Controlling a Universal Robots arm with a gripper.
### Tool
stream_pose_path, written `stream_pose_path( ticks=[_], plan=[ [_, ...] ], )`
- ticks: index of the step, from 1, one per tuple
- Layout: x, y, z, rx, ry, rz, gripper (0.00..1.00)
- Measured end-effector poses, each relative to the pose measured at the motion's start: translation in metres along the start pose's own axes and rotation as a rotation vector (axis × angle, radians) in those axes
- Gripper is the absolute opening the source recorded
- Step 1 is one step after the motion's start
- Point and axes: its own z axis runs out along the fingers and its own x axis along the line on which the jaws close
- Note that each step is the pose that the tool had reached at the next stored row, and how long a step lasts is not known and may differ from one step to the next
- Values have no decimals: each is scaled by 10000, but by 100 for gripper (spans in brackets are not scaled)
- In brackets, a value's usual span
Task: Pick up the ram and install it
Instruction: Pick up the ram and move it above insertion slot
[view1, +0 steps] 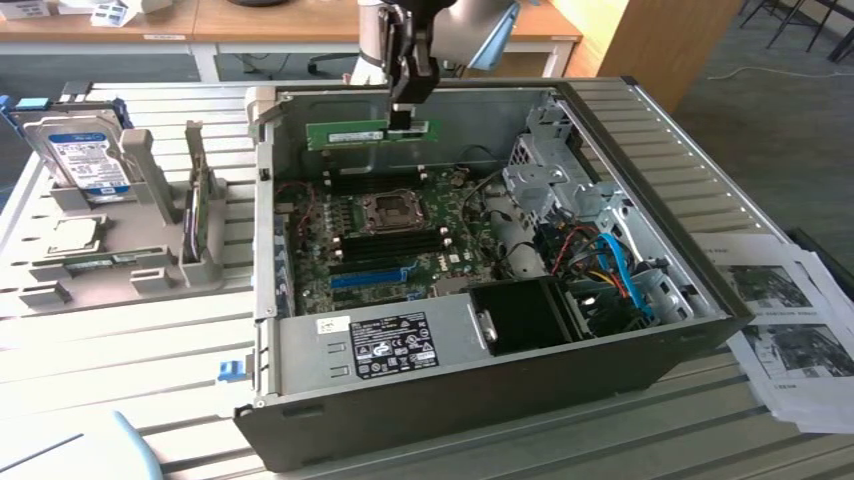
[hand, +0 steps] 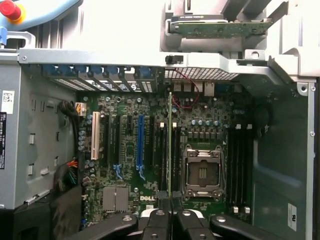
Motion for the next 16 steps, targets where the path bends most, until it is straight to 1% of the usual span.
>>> stream_pose_path(
  ticks=[10, 16],
  plan=[
    [11, -15, 0, 0, 0, 2, 11],
    [12, -162, -5, 0, 1, 2, 11]
  ],
)
